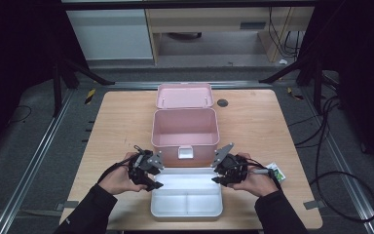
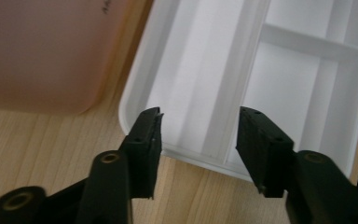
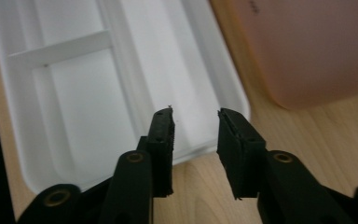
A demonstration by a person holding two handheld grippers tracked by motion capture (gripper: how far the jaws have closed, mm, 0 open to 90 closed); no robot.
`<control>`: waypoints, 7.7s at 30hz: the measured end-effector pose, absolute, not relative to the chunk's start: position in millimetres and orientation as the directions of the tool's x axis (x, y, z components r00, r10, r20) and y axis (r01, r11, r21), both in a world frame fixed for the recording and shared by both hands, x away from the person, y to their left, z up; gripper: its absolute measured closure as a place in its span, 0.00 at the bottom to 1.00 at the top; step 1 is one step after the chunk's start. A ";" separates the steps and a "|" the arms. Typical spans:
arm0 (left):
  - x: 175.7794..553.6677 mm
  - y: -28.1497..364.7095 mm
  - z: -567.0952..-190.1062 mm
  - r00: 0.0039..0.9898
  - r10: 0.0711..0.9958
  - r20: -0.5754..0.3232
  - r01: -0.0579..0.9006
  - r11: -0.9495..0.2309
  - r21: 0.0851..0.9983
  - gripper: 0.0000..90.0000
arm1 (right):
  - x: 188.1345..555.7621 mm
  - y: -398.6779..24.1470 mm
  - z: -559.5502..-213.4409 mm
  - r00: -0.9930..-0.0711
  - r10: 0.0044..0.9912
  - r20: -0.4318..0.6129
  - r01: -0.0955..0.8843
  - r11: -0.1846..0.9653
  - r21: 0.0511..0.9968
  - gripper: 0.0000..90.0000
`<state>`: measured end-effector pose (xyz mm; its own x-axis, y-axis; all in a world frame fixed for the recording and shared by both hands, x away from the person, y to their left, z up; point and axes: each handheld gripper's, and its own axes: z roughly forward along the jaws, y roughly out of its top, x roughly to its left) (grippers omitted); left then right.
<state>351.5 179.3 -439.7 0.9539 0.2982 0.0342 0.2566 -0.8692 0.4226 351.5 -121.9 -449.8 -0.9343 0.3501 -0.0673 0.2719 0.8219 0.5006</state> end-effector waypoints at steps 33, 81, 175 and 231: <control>369.3 273.2 -440.4 0.537 0.843 0.021 0.582 -0.389 0.714 0.35 | 372.1 -230.2 -439.2 -0.465 0.876 -0.123 0.588 0.410 0.697 0.25; 372.2 274.8 -446.2 0.524 0.851 0.031 0.596 -0.392 0.700 0.35 | 340.7 -273.7 -497.8 -0.399 0.916 -0.034 0.788 0.362 0.498 0.38; 379.2 283.9 -455.0 0.510 0.860 0.011 0.636 -0.386 0.669 0.36 | 484.3 -68.9 -370.4 -0.727 0.687 0.006 0.482 0.504 0.717 0.50; 370.6 271.5 -442.4 0.640 0.768 0.016 0.561 -0.481 0.674 0.47 | 425.7 -114.5 -360.2 -0.768 0.634 -0.090 0.363 0.548 0.754 0.42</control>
<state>370.6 271.5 -442.4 0.6397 0.7685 0.0157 0.5607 -0.4805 0.6743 425.7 -114.5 -360.2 -0.7682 0.6338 -0.0902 0.3634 0.5477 0.7537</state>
